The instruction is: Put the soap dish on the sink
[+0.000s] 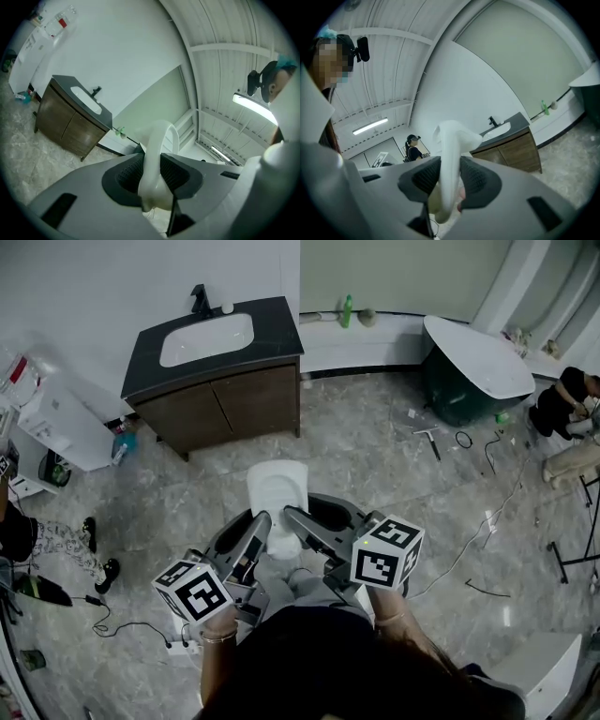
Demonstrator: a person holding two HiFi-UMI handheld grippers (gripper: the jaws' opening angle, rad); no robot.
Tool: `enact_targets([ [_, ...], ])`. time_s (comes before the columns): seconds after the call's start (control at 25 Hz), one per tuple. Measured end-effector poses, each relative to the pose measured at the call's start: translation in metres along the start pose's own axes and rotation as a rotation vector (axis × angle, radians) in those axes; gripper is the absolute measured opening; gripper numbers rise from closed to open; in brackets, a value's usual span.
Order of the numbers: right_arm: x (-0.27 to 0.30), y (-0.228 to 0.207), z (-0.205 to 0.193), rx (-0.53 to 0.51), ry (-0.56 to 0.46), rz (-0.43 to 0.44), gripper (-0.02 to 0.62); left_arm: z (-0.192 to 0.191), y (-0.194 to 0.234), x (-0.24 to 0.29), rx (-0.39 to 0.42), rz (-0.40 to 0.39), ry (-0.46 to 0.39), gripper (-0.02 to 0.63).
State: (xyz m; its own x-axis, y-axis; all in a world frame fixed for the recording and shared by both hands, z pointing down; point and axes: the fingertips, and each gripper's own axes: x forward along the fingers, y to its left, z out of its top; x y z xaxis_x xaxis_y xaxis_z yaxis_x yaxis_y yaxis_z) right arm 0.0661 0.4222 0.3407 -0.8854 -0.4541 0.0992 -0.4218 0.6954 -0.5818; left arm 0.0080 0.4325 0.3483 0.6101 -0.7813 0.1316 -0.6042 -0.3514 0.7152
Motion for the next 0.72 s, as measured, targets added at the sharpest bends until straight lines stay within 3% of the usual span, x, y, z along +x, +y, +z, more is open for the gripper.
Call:
enact_targets([
  [0.36,0.024,-0.046,0.004,0.049,0.048,0.014,0.129,0.006,0.032,0.036,-0.027,0.063,0.020,0.118],
  [0.72,0.088,-0.108,0.046,0.039,0.050,-0.021,0.129,0.062,0.087,0.101,-0.019,0.034,0.047,0.118],
])
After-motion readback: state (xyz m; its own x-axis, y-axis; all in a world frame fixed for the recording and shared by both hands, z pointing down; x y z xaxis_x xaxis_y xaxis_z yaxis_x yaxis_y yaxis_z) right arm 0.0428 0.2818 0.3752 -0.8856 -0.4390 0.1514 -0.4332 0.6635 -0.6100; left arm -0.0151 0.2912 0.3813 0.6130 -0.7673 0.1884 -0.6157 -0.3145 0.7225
